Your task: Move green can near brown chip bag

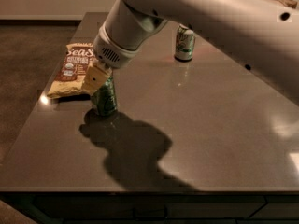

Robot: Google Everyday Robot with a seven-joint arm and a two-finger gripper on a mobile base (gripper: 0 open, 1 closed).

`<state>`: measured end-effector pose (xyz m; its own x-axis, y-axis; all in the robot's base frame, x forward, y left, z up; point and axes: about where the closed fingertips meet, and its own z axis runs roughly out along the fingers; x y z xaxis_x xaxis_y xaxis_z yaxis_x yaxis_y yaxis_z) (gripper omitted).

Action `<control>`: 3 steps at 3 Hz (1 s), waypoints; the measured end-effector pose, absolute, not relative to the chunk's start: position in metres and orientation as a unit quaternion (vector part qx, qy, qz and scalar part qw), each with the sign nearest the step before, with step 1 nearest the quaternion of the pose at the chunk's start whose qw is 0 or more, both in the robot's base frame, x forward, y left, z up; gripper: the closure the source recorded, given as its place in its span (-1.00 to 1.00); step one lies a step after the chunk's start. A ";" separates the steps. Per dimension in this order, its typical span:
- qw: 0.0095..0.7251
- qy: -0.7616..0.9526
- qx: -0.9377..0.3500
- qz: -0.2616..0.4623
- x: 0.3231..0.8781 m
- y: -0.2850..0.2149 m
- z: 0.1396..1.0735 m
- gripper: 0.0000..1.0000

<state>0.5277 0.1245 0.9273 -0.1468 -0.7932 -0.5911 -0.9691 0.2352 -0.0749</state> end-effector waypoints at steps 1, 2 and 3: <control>0.267 0.741 -0.594 0.163 0.529 0.135 0.929 0.19; 0.267 0.742 -0.593 0.163 0.529 0.140 0.930 -0.30; 0.266 0.741 -0.595 0.163 0.528 0.141 0.930 -0.74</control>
Offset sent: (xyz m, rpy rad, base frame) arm 0.0046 0.0196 0.0037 -0.0010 0.0005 -0.0186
